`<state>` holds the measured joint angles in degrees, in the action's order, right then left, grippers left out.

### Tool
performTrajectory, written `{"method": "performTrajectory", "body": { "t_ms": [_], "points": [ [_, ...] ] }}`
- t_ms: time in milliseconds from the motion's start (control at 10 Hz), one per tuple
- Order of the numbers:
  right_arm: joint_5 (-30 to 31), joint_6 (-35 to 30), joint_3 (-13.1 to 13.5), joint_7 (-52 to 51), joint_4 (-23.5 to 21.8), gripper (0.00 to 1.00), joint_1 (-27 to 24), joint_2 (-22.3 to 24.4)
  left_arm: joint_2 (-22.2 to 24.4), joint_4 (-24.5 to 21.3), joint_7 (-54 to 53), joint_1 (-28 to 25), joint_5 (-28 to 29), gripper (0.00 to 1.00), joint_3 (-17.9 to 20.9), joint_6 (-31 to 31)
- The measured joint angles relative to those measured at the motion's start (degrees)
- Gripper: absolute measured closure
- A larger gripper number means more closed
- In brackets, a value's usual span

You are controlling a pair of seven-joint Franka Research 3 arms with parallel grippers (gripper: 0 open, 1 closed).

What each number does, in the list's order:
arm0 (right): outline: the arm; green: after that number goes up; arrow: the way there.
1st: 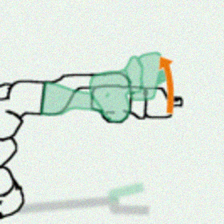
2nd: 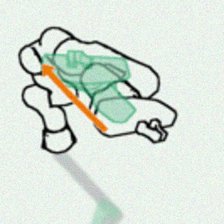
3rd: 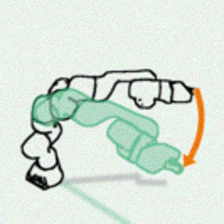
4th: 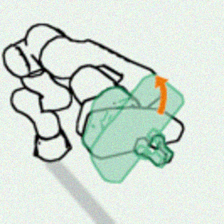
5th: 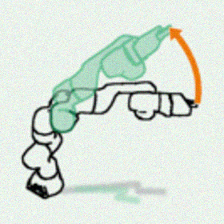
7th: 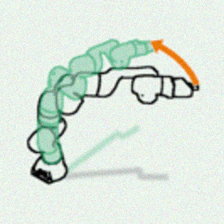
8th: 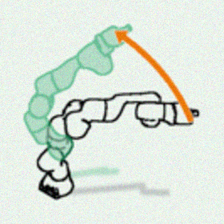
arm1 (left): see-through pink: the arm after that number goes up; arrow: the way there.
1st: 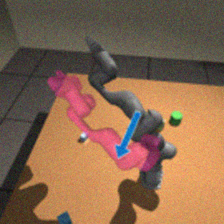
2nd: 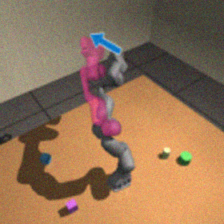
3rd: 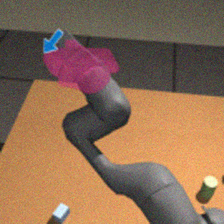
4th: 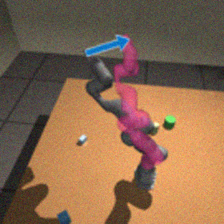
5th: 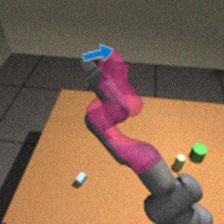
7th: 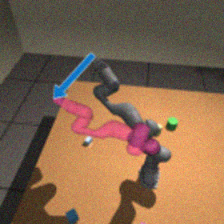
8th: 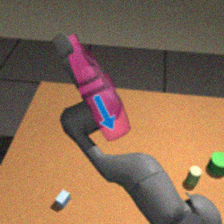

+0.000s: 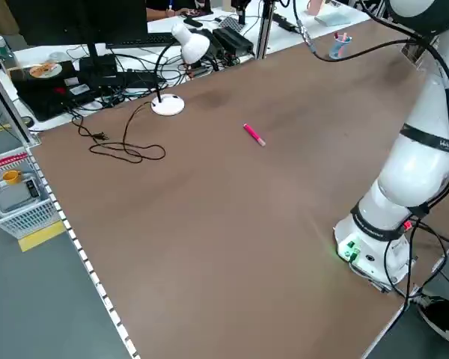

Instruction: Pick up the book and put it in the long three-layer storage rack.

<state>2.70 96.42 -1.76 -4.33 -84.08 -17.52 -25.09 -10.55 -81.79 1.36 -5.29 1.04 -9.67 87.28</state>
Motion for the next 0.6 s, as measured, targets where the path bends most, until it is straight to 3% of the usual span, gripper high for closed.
{"method": "performTrajectory", "body": {
  "t_ms": [600],
  "points": [
    [0.4,2.3,-0.1,-8.5,0.6,0.15,4.3,0.0,0.0,0.9,-0.2,-2.3,-0.6,0.0,0.0,0.0]
  ]
}}
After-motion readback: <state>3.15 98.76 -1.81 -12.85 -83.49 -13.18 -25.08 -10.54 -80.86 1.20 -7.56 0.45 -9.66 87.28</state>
